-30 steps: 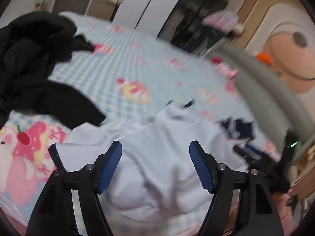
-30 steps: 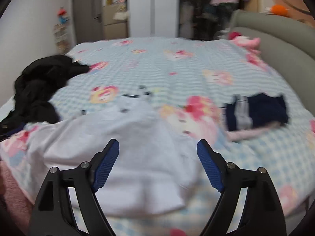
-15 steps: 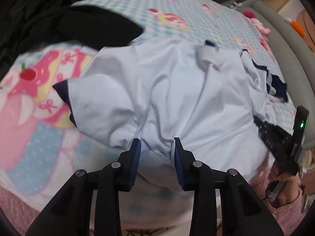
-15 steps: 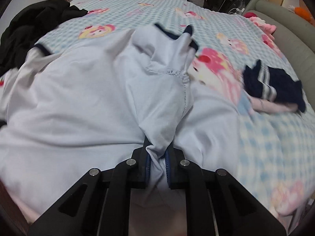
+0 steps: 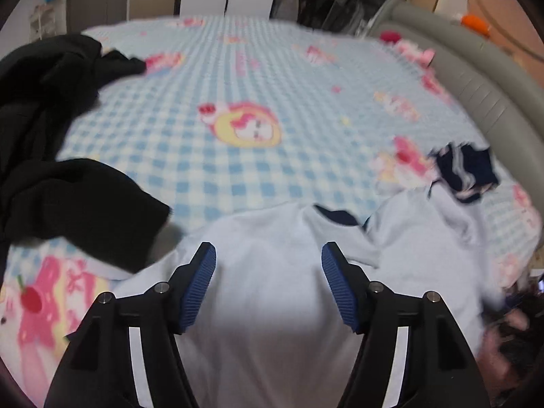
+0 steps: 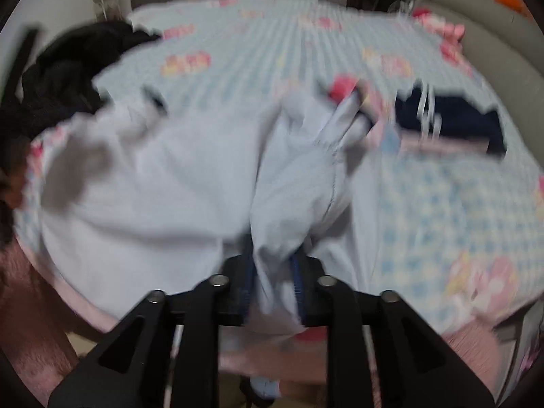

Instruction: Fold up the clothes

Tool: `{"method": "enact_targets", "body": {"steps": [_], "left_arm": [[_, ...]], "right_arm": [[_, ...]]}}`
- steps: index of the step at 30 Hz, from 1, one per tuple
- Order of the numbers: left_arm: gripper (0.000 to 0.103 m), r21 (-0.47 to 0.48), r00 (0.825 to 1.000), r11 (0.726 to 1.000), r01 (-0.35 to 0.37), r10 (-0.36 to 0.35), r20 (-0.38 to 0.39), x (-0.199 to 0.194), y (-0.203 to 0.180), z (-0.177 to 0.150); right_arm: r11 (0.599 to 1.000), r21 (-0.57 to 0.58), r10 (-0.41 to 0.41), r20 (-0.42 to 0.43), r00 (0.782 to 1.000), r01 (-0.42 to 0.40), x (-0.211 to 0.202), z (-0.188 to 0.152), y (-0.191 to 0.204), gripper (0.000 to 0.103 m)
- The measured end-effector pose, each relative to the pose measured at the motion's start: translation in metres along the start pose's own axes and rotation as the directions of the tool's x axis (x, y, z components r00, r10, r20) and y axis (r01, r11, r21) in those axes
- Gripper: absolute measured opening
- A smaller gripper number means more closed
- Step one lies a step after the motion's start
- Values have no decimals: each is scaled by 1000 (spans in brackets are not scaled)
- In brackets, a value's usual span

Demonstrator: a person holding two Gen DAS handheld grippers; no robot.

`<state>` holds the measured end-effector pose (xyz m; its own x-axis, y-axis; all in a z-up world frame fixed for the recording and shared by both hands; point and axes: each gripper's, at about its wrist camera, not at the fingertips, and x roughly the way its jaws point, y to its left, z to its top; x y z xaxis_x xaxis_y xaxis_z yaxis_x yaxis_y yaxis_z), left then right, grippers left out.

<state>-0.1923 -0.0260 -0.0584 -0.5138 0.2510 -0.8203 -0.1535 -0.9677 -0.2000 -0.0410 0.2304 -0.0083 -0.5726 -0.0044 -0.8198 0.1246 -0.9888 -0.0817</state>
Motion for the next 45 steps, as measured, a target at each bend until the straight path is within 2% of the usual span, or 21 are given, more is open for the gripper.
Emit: {"method": "enact_targets", "body": {"steps": [2, 3, 6, 9, 11, 13, 17, 20, 22, 23, 24, 25, 27, 29, 30, 31, 33, 34, 36, 41, 45], "left_arm": [[67, 12, 998, 1000, -13, 14, -67, 16, -5, -6], [67, 23, 996, 1000, -20, 22, -82, 19, -9, -16], [67, 59, 994, 997, -46, 52, -96, 18, -12, -41], [67, -14, 994, 1000, -6, 4, -107, 5, 0, -54], [67, -47, 993, 999, 15, -21, -115, -5, 8, -62], [68, -67, 991, 997, 28, -37, -126, -14, 14, -72], [71, 20, 985, 999, 30, -26, -170, -22, 10, -89], [71, 111, 996, 994, -4, 15, -92, -38, 3, -73], [74, 151, 1000, 988, -20, 22, -8, -46, -1, -53], [78, 161, 1000, 987, -17, 14, 20, -45, -3, -43], [84, 162, 1000, 987, 3, -6, 15, -38, -3, -34], [84, 155, 1000, 988, 23, -20, -25, -23, -3, -26], [84, 154, 990, 988, -17, 39, -137, 11, -3, -19], [84, 179, 981, 983, -40, 73, -181, 30, -9, -24], [83, 185, 983, 982, -37, 69, -172, 30, -11, -30], [72, 191, 984, 981, -33, 65, -163, 30, -14, -36], [47, 168, 990, 986, 3, 21, -142, 23, -14, -45], [33, 156, 992, 988, 18, 2, -130, 17, -14, -49], [20, 160, 994, 987, 20, -3, -108, 7, -13, -51], [9, 115, 998, 992, 51, -47, -42, -24, -9, -21], [4, 131, 997, 991, 4, -14, 82, -82, -7, 48]], "right_arm": [[1000, 7, -21, 64, 998, 21, -6, 20, 0, 58], [1000, 9, -27, 81, 996, 26, -3, 29, -2, 61], [999, -8, -33, 88, 996, 34, 17, 50, 7, 62], [998, -42, -34, 29, 999, 35, 53, 50, 20, 63], [997, -64, -44, -49, 998, 41, 82, 38, 22, 63], [997, -69, -49, -65, 997, 45, 91, 20, 23, 63], [998, -59, -36, -70, 997, 32, 77, -5, 13, 63], [998, -59, 0, -90, 996, -6, 63, 2, 4, 63], [999, -48, -4, -28, 1000, 3, 51, 18, -3, 66], [999, -33, -24, 13, 1000, 25, 48, 30, -9, 75], [999, -16, -42, 38, 998, 42, 49, 40, -15, 89], [998, 3, -57, 58, 997, 57, 54, 49, -20, 95], [997, 21, -77, -2, 997, 77, 80, 59, -28, 97], [997, 19, -70, -112, 991, 73, 109, 61, -33, 97], [999, 23, -42, -128, 991, 45, 112, 56, -32, 96], [999, 26, -14, -144, 990, 18, 116, 51, -31, 93], [999, 25, 32, -143, 989, -29, 111, 44, -27, 60], [999, 21, 53, -133, 990, -50, 105, 41, -24, 51], [998, -5, 61, -114, 992, -62, 95, 39, -17, 24], [996, 5, 88, -31, 996, -88, 63, 65, -20, 13], [995, 29, 94, 91, 991, -97, 28, 115, -30, 12]]}}
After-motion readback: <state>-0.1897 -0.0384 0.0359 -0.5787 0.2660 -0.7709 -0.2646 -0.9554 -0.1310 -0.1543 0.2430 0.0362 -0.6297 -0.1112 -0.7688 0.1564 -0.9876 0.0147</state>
